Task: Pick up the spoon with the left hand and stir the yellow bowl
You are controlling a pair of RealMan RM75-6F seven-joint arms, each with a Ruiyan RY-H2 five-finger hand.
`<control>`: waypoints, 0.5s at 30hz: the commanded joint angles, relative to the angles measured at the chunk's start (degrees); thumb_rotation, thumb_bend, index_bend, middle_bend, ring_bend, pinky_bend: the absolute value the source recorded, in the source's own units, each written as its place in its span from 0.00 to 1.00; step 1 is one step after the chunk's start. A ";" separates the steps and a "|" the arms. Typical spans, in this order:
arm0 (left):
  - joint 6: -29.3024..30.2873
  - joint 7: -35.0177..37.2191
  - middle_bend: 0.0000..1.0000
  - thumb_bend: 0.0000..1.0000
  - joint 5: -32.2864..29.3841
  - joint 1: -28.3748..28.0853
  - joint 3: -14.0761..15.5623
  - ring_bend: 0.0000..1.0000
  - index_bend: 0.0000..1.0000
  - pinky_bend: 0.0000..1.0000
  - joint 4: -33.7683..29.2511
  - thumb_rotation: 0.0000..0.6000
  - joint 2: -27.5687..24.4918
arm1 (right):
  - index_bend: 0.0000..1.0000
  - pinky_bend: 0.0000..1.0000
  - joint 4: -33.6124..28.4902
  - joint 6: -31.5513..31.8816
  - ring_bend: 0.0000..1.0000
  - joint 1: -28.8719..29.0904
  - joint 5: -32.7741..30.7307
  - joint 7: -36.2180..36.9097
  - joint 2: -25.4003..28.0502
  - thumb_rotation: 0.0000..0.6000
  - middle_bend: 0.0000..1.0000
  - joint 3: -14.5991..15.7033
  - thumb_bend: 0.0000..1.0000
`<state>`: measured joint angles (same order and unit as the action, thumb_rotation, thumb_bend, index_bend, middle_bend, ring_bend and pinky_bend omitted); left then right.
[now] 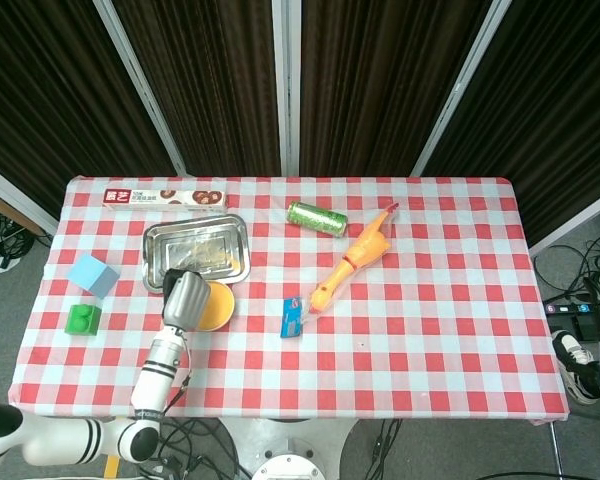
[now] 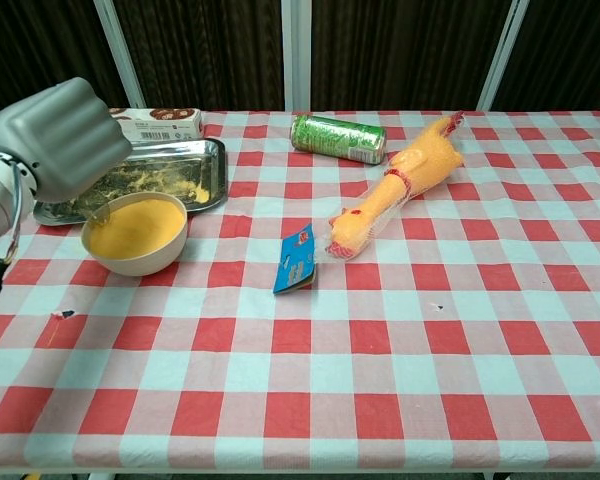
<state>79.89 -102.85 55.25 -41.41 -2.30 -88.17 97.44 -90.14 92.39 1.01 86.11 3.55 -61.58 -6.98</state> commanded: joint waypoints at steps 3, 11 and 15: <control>-1.29 9.79 0.96 0.39 6.34 -0.71 0.41 0.94 0.80 0.99 3.95 1.00 0.47 | 0.07 0.17 0.02 0.03 0.04 -0.06 -0.03 0.02 0.10 1.00 0.27 0.01 0.15; -2.06 14.46 0.96 0.40 7.39 -0.19 -0.60 0.94 0.80 1.00 4.86 1.00 -0.36 | 0.07 0.17 -0.03 0.09 0.04 -0.13 -0.02 0.01 0.14 1.00 0.27 0.03 0.15; -3.71 23.77 0.96 0.40 9.48 0.14 -1.45 0.94 0.80 1.00 5.22 1.00 -1.87 | 0.07 0.17 -0.11 0.03 0.04 -0.16 -0.25 -0.01 0.18 1.00 0.27 -0.03 0.15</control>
<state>78.08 -88.86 62.34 -41.64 -2.53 -82.67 97.11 -90.25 92.42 0.85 85.86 3.53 -61.40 -7.01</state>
